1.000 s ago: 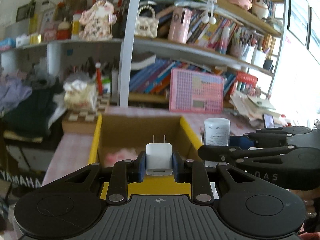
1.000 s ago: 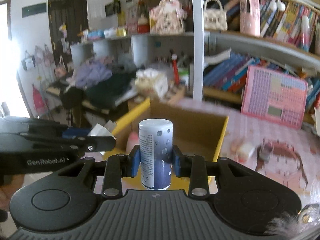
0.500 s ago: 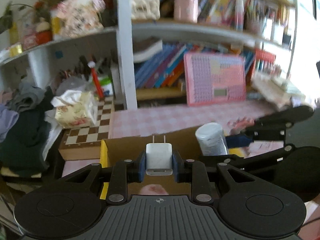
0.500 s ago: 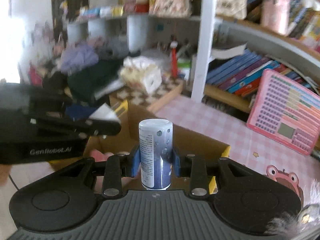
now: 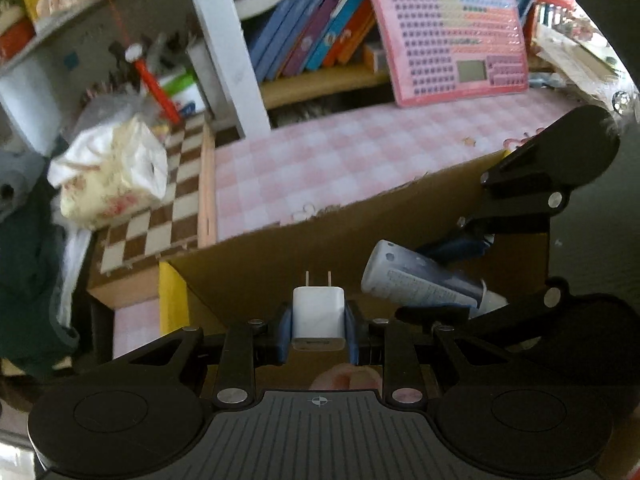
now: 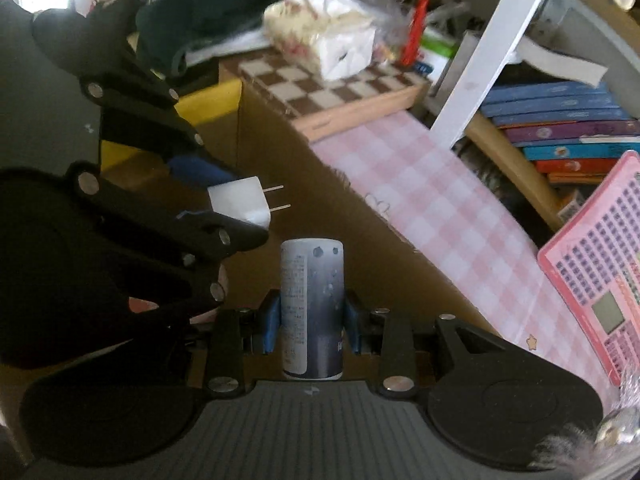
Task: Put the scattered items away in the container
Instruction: 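Open both tools to drop the charger and spray bottle into the box, then move both open tools back toward the remaining items on the mat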
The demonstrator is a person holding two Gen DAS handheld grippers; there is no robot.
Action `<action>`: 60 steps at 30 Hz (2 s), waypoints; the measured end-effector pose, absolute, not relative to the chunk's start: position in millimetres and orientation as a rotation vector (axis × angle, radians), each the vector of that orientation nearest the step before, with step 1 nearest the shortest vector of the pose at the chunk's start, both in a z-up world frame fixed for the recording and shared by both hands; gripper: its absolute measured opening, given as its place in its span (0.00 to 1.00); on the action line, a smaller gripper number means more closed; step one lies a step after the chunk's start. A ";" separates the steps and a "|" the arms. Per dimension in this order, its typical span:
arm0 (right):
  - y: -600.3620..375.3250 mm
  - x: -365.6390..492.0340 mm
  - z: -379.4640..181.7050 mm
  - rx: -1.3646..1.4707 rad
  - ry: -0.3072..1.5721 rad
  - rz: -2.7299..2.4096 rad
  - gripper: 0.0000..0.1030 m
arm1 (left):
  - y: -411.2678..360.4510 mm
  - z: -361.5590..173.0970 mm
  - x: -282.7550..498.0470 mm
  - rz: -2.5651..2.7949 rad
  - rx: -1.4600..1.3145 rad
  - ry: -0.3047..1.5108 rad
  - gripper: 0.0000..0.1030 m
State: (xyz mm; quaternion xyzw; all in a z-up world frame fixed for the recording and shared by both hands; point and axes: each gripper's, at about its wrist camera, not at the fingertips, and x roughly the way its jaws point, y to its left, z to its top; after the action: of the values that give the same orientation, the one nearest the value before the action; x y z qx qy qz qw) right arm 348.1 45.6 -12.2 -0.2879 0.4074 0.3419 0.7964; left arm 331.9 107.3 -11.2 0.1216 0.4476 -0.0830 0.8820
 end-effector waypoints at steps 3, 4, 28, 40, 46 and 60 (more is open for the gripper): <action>48.2 355.7 -19.3 -0.638 0.903 0.747 0.30 | 109.5 -19.4 334.7 -0.163 0.242 0.965 0.24; 48.7 357.1 -21.3 -0.640 0.910 0.750 0.30 | 109.9 -22.2 335.6 -0.163 0.236 0.975 0.24; 18.8 323.9 12.7 -0.468 0.860 0.766 0.51 | 118.4 13.3 297.7 -0.133 0.186 0.827 0.68; -16.1 242.1 79.6 -0.332 0.586 0.729 0.56 | 121.9 77.1 217.7 -0.141 0.087 0.586 0.78; -33.7 195.4 91.3 -0.315 0.490 0.667 0.58 | 116.9 88.6 174.0 -0.146 0.071 0.532 0.83; -76.2 109.4 78.4 -0.215 0.441 0.451 0.65 | 101.3 65.5 98.2 -0.129 0.024 0.555 0.83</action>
State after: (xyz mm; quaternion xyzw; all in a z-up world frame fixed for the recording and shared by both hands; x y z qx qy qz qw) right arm 109.4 -76.2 78.4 -0.1053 0.2163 0.2213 0.9451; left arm 98.2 101.3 65.5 0.0118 0.2735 -0.0635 0.9597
